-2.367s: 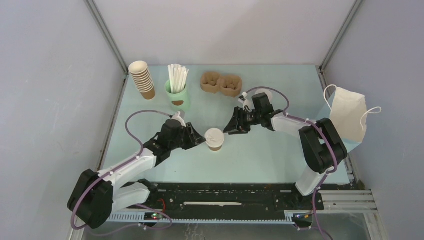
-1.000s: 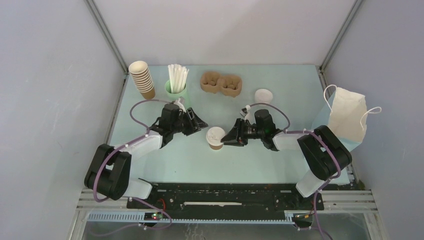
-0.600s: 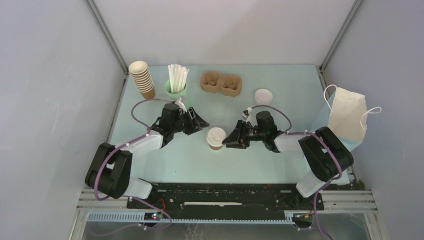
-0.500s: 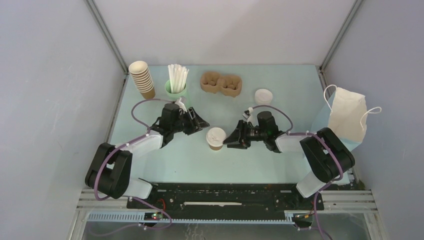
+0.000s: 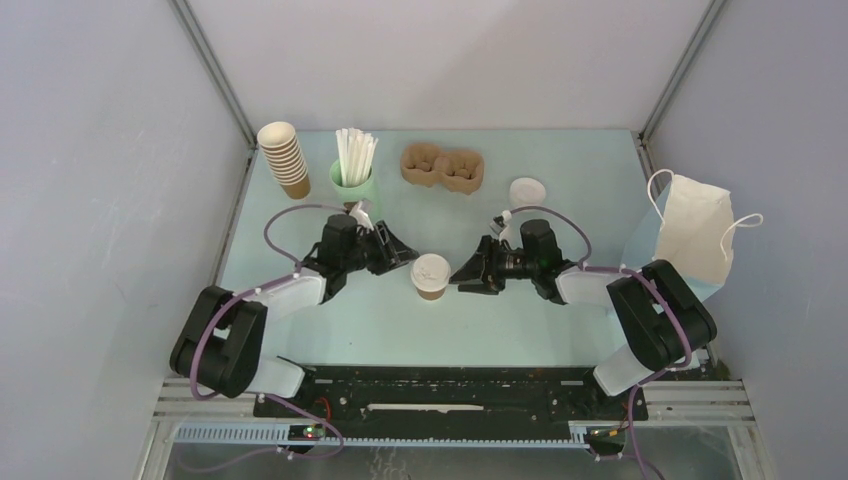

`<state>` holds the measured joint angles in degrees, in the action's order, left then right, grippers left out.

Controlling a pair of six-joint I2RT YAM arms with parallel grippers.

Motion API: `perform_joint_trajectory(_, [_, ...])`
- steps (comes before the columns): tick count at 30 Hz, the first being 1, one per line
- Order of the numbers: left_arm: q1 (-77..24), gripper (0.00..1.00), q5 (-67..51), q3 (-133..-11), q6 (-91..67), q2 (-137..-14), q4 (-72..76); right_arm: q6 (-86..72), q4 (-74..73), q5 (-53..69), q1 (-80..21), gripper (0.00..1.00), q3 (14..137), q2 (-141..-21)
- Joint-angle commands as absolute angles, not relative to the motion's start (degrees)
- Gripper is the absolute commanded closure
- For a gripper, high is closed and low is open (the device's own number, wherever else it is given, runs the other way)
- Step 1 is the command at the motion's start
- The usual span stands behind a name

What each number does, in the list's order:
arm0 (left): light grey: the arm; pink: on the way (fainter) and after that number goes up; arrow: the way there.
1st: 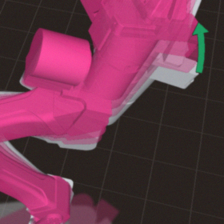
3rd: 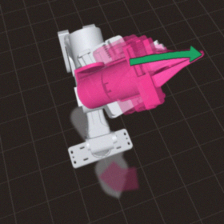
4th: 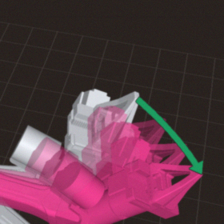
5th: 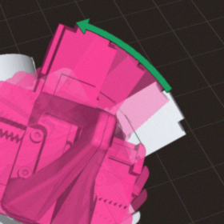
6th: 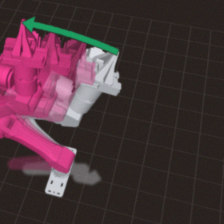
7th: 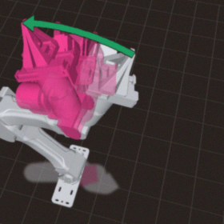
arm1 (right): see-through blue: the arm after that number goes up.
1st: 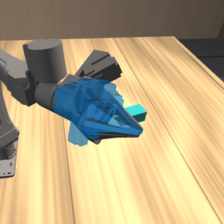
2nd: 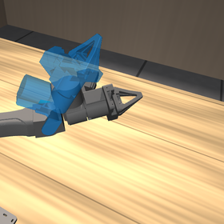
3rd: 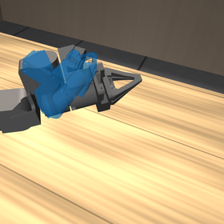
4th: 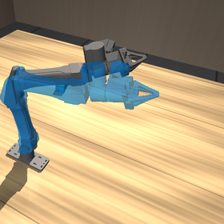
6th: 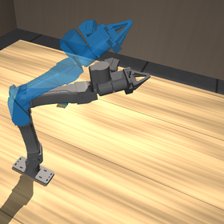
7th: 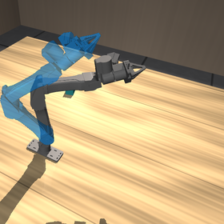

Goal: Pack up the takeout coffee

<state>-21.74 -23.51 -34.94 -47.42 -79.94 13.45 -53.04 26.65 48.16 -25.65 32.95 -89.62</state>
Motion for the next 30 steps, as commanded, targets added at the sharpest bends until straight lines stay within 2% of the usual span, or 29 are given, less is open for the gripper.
perform_joint_trajectory(1, [-22.07,0.51,-26.24,-29.69,-52.87,-78.25,23.97,-56.03,32.53,48.11,-27.02,0.37,34.27,-89.59])
perform_joint_trajectory(7, [-24.40,0.52,-24.63,-25.65,-57.02,-75.30,28.70,-55.72,30.75,44.38,-27.77,0.41,37.34,-91.12])
perform_joint_trajectory(11, [-25.66,0.53,-22.55,-23.01,-58.10,-71.89,28.65,-52.11,25.60,44.55,-27.95,0.49,41.13,-93.31])
perform_joint_trajectory(18, [-26.37,0.50,-15.89,-23.04,-55.24,-65.36,18.02,-44.24,16.81,44.07,-26.57,0.48,45.98,-95.72])
perform_joint_trajectory(21, [-26.07,0.37,-12.47,-24.69,-53.34,-64.17,12.81,-41.61,13.54,44.28,-26.18,0.43,49.63,-98.16])
perform_joint_trajectory(24, [-26.02,0.33,-13.28,-26.75,-51.50,-64.97,11.76,-40.50,12.24,43.67,-25.20,0.36,50.80,-97.86])
perform_joint_trajectory(27, [-26.10,0.25,-13.39,-27.30,-50.07,-65.41,10.73,-39.08,9.42,43.59,-24.79,0.35,52.65,-97.38])
perform_joint_trajectory(30, [-26.68,0.12,-14.23,-28.13,-47.49,-65.19,10.04,-37.76,6.83,43.00,-25.25,0.34,53.98,-97.35])
